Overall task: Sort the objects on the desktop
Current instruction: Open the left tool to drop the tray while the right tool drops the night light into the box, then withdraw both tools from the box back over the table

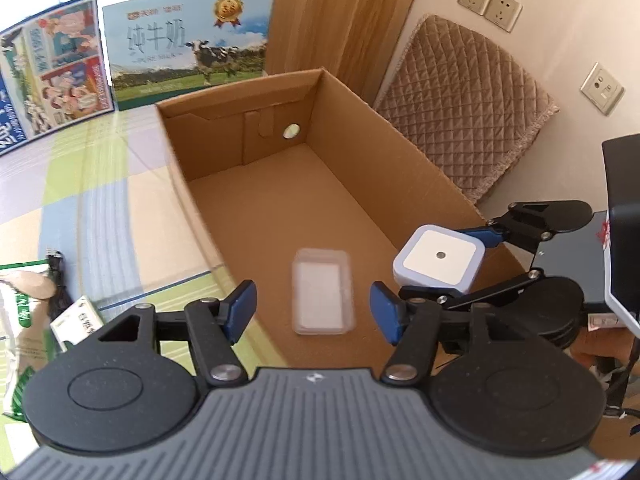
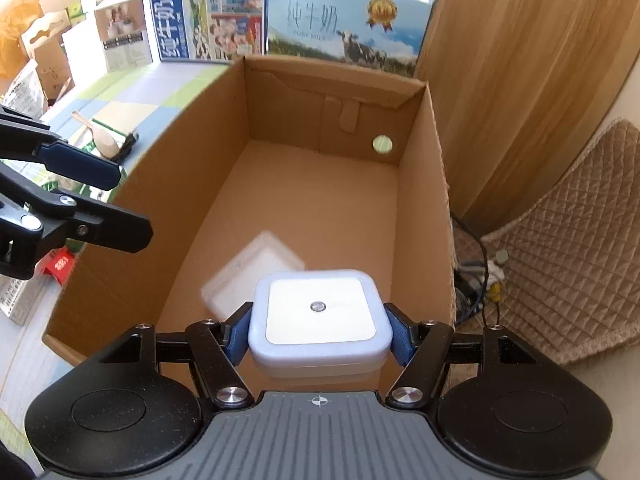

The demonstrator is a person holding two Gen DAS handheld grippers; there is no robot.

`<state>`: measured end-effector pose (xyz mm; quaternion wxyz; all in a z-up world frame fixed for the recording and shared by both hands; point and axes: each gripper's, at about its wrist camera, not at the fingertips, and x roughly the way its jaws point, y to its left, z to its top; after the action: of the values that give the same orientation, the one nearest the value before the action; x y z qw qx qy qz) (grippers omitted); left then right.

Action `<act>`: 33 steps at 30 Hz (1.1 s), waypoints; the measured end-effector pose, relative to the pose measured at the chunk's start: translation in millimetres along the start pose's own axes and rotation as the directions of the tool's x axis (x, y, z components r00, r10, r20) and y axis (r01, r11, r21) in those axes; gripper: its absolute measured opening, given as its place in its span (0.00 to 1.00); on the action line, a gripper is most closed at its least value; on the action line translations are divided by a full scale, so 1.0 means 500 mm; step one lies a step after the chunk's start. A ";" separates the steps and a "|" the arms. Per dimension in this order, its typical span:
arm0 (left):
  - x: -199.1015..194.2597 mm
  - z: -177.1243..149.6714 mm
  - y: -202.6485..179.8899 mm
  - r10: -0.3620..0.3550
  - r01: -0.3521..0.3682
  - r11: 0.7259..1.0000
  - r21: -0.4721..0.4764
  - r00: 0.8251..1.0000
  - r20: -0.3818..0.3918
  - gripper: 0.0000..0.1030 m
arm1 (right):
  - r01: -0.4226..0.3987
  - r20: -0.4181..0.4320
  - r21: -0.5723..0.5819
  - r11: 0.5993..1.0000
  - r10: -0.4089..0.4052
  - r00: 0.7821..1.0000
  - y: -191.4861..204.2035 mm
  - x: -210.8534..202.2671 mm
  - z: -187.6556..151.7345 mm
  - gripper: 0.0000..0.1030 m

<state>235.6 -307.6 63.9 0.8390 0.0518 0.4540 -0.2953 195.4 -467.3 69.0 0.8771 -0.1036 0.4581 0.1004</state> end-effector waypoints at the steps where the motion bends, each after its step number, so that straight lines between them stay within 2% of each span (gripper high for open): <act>1: -0.005 -0.001 0.000 0.003 -0.003 1.000 0.004 1.000 0.006 0.57 | 0.003 0.005 -0.002 1.000 -0.003 1.000 0.002 -0.001 0.001 0.62; 20: -0.084 -0.038 0.025 0.021 -0.020 1.000 -0.016 0.999 0.037 0.60 | 0.023 0.037 -0.008 1.000 -0.023 0.999 0.045 -0.072 0.002 0.72; 33: -0.182 -0.099 0.080 0.079 -0.076 0.996 -0.049 0.994 0.070 0.70 | 0.006 0.087 -0.025 1.000 -0.004 0.996 0.130 -0.137 0.002 0.84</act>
<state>183.6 -216.4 99.9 0.8666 0.0394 0.4279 -0.2537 140.4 -410.5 120.2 0.8952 -0.1114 0.4177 0.1086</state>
